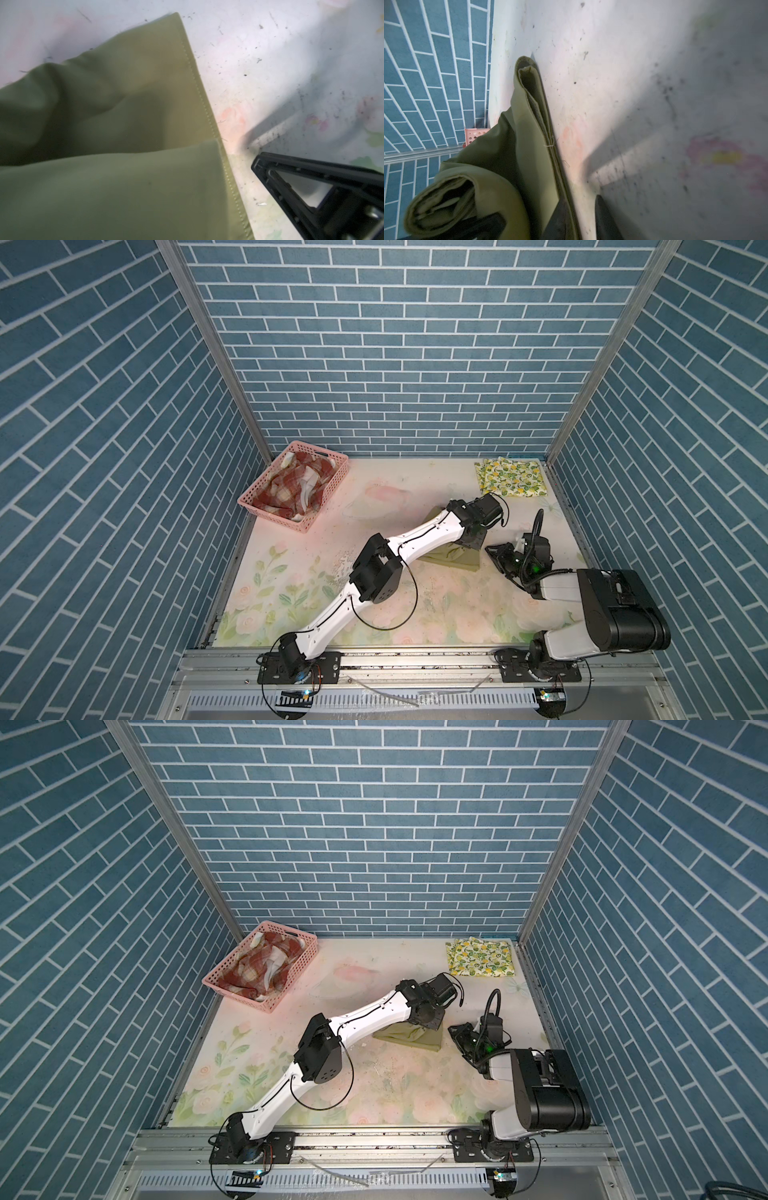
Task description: Fold and stack the skirts
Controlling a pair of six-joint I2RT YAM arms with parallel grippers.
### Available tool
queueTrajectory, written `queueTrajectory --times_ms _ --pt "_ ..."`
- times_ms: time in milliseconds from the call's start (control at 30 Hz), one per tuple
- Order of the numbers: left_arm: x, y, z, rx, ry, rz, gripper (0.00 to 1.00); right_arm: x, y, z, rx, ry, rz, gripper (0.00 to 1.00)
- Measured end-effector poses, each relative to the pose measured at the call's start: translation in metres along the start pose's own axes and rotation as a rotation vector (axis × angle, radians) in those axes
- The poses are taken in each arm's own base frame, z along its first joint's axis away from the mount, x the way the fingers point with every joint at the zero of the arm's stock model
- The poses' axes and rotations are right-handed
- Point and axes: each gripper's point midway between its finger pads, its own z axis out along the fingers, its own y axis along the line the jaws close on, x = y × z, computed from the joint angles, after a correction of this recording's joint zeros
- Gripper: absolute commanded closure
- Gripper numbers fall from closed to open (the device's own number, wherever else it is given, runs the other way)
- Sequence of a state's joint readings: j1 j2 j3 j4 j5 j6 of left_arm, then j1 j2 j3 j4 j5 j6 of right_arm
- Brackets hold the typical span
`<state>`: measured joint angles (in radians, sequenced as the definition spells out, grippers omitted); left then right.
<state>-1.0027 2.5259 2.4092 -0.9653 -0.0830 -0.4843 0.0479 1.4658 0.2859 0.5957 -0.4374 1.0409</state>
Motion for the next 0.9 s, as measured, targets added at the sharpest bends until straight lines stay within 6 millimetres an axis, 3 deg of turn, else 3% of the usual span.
queueTrajectory --times_ms 100,200,367,433,533,633,733,800,900 --pt "-0.002 -0.008 0.003 0.038 -0.006 -0.026 0.41 -0.004 -0.004 -0.007 0.015 -0.020 0.015 0.65" --pt "-0.005 -0.014 0.003 0.072 -0.013 -0.041 0.26 -0.007 -0.006 -0.016 0.038 -0.042 0.024 0.59" --pt "-0.018 -0.023 -0.009 0.130 -0.057 -0.044 0.22 -0.009 -0.006 -0.032 0.073 -0.071 -0.009 0.53" --pt "-0.026 -0.025 -0.027 0.152 -0.090 -0.039 0.22 -0.009 -0.006 -0.038 0.089 -0.075 -0.032 0.52" --pt "-0.041 -0.020 -0.071 0.195 -0.161 -0.042 0.22 -0.007 -0.008 -0.044 0.116 -0.073 -0.073 0.51" --pt "-0.057 -0.001 -0.114 0.230 -0.236 -0.060 0.23 -0.006 -0.004 -0.045 0.130 -0.054 -0.121 0.51" --pt "-0.071 0.037 -0.136 0.236 -0.290 -0.090 0.23 -0.008 0.014 -0.043 0.121 -0.032 -0.204 0.45" --pt "-0.073 0.066 -0.132 0.210 -0.295 -0.100 0.23 -0.008 0.031 -0.039 0.101 -0.016 -0.272 0.35" --pt "-0.063 0.110 -0.106 0.156 -0.252 -0.116 0.23 -0.008 0.060 -0.031 0.056 0.012 -0.401 0.24"
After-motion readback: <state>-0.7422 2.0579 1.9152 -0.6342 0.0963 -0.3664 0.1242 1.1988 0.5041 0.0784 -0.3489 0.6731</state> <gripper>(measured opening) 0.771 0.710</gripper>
